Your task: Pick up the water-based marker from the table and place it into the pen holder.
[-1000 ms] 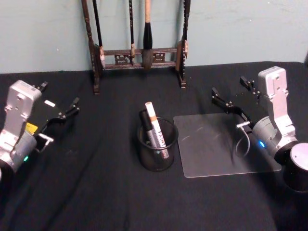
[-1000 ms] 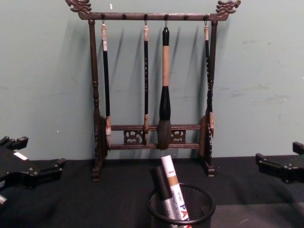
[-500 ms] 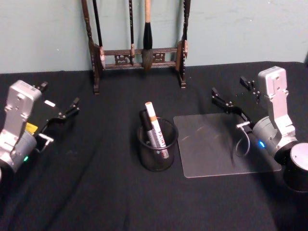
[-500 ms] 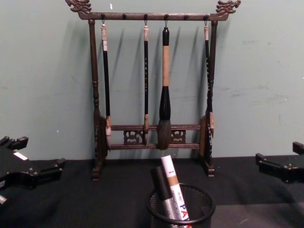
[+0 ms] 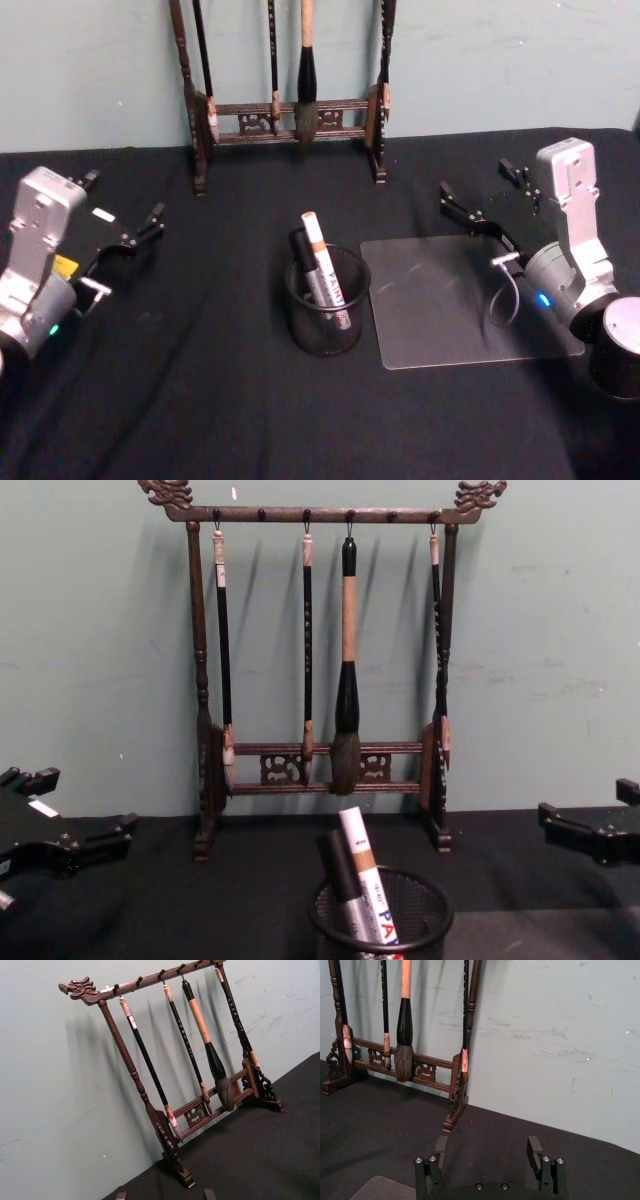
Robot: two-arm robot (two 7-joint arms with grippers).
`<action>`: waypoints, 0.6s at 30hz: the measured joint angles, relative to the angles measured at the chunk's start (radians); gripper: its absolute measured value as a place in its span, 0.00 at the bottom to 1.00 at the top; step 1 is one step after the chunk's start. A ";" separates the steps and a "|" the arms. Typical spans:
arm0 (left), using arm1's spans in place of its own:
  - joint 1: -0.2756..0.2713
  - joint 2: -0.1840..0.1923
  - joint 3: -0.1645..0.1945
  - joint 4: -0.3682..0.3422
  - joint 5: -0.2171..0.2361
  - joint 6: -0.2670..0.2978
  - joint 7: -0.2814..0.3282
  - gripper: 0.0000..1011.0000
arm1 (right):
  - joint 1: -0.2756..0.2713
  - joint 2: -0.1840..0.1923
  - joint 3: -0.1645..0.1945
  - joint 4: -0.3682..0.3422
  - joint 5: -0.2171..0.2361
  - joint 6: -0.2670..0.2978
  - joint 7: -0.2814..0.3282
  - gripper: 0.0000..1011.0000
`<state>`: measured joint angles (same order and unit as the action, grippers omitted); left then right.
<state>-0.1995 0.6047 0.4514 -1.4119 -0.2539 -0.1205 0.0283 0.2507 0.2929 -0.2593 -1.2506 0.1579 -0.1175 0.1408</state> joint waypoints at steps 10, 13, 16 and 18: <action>0.000 0.000 0.000 0.000 0.000 0.000 0.000 0.99 | 0.000 0.000 0.000 0.000 0.000 0.000 0.000 0.99; 0.000 0.000 0.000 0.000 0.000 0.000 0.000 0.99 | 0.000 0.000 0.000 0.000 0.000 0.000 0.000 0.99; 0.000 0.000 0.000 0.000 0.000 0.000 0.000 0.99 | 0.000 0.000 0.000 0.000 0.000 0.000 0.000 0.99; 0.000 0.000 0.000 0.000 0.000 0.000 0.000 0.99 | 0.000 0.000 0.000 0.000 0.000 0.000 0.000 0.99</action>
<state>-0.1995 0.6047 0.4514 -1.4120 -0.2539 -0.1205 0.0283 0.2506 0.2929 -0.2592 -1.2506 0.1579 -0.1175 0.1409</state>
